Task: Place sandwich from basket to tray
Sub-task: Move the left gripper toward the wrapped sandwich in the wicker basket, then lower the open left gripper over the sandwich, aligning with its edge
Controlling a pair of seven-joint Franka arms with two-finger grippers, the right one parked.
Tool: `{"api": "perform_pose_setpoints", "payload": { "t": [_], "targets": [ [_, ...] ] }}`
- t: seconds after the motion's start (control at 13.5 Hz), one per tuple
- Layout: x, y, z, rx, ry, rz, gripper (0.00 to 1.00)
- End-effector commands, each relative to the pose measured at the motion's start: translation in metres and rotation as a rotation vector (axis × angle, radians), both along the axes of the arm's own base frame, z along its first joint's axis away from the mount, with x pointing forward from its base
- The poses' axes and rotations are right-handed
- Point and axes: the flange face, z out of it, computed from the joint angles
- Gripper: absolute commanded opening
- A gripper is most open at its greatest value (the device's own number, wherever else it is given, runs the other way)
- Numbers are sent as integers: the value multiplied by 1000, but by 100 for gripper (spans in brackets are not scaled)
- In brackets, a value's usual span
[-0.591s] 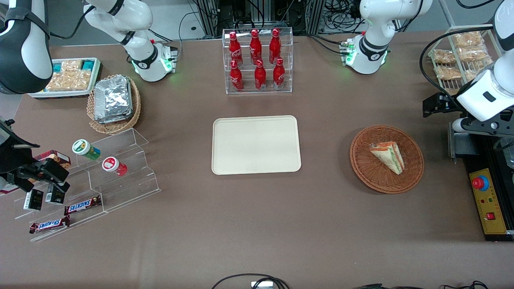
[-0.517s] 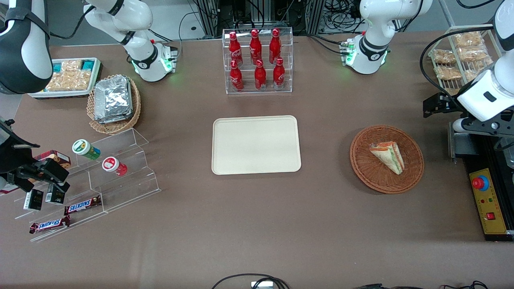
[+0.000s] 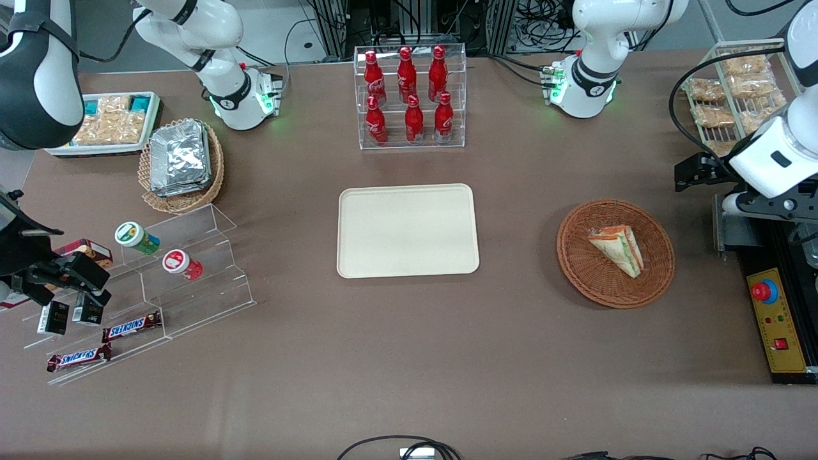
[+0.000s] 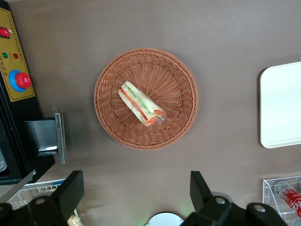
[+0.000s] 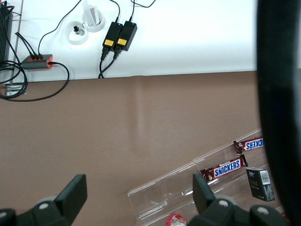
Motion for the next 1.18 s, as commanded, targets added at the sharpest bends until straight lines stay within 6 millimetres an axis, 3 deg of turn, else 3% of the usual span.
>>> {"api": "perform_pose_setpoints", "payload": {
  "t": [0.0,0.22,1.11],
  "targets": [
    [-1,17,-37,17,21,71,100],
    [-10,33,-81,30,34,142,100],
    [-32,21,-204,75,-51,500,100]
  ]
}}
